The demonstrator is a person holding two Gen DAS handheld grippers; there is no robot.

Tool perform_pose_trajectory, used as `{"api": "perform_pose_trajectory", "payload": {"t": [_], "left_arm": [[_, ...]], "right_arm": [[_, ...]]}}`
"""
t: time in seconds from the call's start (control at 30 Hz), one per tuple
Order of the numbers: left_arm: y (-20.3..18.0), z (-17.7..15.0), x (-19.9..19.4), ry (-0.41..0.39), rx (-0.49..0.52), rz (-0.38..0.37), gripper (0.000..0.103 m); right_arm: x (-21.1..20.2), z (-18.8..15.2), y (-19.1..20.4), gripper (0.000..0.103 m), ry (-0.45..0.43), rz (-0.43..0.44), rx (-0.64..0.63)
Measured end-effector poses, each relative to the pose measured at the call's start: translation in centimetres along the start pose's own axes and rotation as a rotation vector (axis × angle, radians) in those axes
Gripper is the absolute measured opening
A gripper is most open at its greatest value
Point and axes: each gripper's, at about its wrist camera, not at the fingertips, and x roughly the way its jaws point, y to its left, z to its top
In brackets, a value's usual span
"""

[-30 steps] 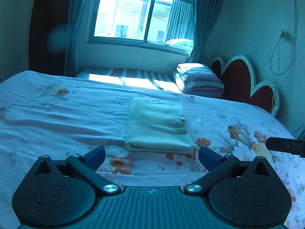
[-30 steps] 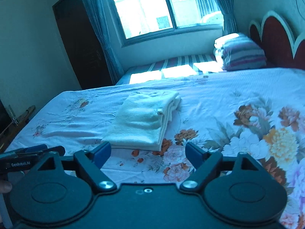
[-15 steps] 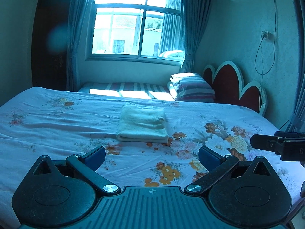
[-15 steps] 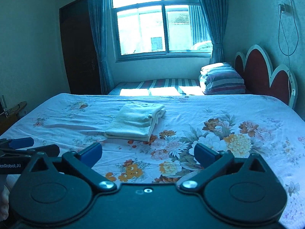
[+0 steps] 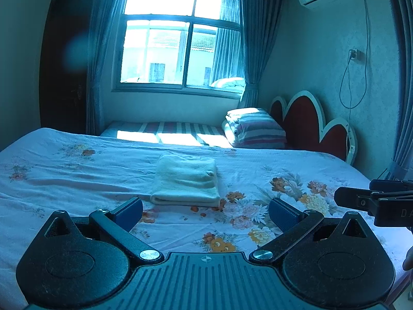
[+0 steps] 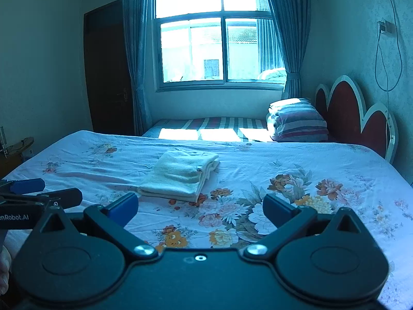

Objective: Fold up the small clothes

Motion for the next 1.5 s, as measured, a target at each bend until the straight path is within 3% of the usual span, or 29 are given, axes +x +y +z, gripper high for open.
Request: {"api": "perform_pose_trajectory", "payload": {"t": [1.5], "left_arm": [[0.39, 0.52, -0.16, -0.004, 0.021, -0.009, 0.103]], "right_arm": [[0.31, 0.36, 0.36, 0.103, -0.003, -0.007, 0.004]]}}
